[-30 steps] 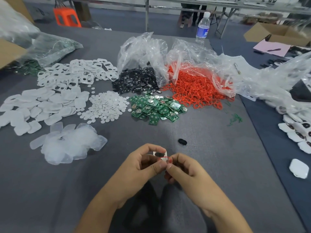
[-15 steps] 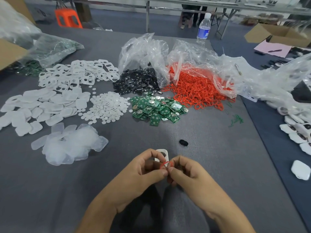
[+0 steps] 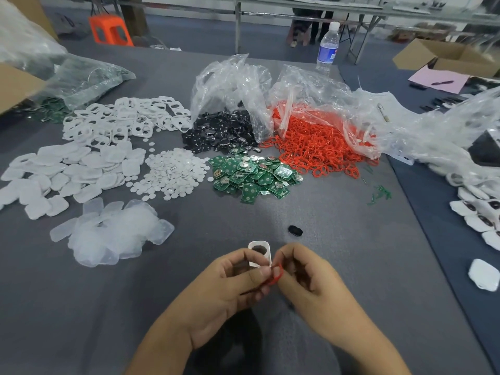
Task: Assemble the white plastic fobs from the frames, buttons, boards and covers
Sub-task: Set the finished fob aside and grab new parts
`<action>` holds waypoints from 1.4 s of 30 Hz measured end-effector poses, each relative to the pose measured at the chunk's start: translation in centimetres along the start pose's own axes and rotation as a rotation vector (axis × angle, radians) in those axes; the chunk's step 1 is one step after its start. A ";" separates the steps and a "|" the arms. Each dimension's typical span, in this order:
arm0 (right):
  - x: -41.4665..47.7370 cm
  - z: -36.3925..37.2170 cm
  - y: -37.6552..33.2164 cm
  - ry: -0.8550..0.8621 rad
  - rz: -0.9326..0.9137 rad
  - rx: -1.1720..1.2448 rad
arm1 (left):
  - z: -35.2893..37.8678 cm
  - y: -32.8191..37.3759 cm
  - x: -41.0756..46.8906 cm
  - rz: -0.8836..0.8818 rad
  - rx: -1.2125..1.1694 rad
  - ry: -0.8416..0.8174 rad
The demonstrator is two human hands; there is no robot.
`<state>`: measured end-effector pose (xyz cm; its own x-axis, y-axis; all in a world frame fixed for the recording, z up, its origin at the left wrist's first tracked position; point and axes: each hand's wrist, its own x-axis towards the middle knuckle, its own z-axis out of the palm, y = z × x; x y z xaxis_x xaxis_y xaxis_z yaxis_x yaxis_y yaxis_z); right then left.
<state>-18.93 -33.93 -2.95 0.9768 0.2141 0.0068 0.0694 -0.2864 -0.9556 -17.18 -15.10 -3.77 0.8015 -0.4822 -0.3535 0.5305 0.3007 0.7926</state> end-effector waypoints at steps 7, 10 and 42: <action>-0.2 -0.6 0.0 -0.047 0.069 0.192 | -0.3 -0.1 -0.1 0.071 0.031 0.138; 0.0 -0.3 0.2 -0.031 0.078 0.137 | -0.1 0.1 -0.4 0.164 0.254 0.150; -1.2 2.3 1.2 0.267 -0.059 0.370 | 0.8 -2.4 0.6 0.388 0.241 0.368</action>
<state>-20.51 -32.44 -4.81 0.9947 -0.0421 0.0935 0.0967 0.0821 -0.9919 -18.15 -16.80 -5.48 0.9905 -0.0437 -0.1303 0.1361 0.1813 0.9740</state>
